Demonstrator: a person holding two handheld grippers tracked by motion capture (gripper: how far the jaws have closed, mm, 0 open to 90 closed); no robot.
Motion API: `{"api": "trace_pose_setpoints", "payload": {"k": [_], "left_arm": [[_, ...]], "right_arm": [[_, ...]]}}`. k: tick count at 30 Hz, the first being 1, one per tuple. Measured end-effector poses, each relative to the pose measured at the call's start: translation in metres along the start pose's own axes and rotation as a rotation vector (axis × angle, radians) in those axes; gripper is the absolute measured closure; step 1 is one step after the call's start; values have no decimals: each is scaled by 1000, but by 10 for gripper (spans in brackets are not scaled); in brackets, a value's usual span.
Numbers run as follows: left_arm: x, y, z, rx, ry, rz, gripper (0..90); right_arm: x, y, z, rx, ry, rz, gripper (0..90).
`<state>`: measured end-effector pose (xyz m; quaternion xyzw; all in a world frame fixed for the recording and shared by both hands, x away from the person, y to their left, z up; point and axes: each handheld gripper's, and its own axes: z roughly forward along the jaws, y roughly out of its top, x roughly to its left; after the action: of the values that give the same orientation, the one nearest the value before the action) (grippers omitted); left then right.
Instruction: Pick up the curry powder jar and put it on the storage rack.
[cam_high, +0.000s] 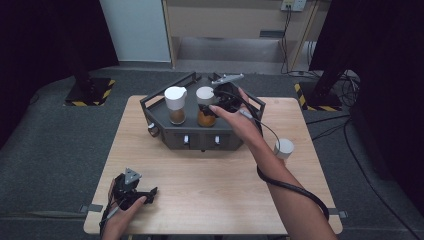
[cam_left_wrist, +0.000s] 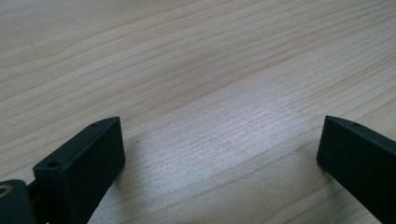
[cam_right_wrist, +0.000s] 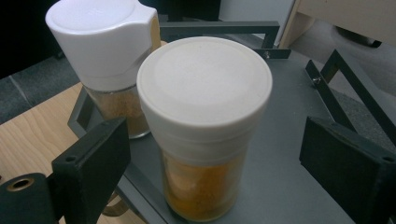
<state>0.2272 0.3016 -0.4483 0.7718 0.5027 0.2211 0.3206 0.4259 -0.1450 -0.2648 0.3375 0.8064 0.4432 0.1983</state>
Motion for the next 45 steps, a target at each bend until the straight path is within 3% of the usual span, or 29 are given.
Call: {"api": "trace_pose_setpoints", "payload": {"k": [24,45], "left_arm": [[0,0,0,-1,1,-1,0],[0,0,0,1,0,5,0]], "right_arm": [[-1,-8,-53,4,-5,-36,64],[-21,-37,-96,14,-20,-23,56]]}}
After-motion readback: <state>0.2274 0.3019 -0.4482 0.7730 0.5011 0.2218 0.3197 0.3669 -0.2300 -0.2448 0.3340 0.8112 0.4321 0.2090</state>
